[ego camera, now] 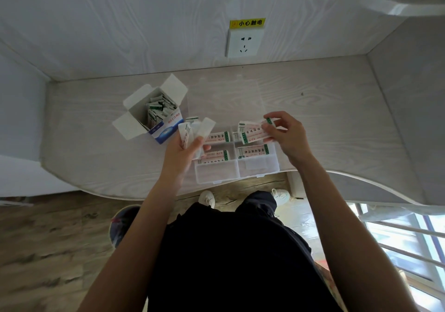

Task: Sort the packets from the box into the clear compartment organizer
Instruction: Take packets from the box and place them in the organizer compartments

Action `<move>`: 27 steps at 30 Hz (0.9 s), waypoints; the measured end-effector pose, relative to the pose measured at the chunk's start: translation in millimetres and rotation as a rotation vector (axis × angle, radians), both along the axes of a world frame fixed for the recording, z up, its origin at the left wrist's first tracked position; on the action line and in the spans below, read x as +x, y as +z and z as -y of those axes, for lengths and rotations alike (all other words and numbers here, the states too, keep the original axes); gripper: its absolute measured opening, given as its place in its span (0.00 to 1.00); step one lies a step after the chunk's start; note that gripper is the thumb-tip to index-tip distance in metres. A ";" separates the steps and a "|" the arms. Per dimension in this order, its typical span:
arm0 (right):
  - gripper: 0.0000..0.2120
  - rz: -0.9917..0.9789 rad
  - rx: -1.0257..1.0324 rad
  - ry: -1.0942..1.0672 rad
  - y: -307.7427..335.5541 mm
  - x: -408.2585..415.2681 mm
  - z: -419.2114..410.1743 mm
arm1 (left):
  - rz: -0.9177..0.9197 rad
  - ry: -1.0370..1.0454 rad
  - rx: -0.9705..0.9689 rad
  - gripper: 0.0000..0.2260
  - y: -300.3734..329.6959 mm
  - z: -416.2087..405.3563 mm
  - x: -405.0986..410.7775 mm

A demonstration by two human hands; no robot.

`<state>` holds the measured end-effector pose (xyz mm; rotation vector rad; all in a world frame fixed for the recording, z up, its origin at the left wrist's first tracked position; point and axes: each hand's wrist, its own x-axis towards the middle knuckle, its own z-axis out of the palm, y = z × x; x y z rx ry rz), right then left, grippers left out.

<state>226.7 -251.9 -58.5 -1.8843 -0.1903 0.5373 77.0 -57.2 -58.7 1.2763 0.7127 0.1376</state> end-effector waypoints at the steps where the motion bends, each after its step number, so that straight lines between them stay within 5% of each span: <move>1: 0.04 -0.008 -0.011 -0.007 -3.3 2.0 0.9 | -0.006 0.011 -0.004 0.13 -1.8 -1.6 -1.1; 9: 0.02 0.112 -0.258 -0.012 -18.9 15.1 -16.5 | -0.034 0.024 0.038 0.14 -8.1 -6.2 -3.9; 17: 0.08 0.464 -0.606 0.133 -29.1 7.7 -26.7 | -0.059 0.012 0.055 0.12 -5.6 -4.2 -1.9; 23: 0.08 0.856 -0.629 0.294 -33.0 7.1 -20.8 | -0.065 0.012 0.020 0.12 -6.1 -4.4 -3.3; 27: 0.11 0.947 -0.636 0.401 -30.7 8.3 -17.3 | -0.073 0.011 0.007 0.15 -6.4 -4.3 -4.3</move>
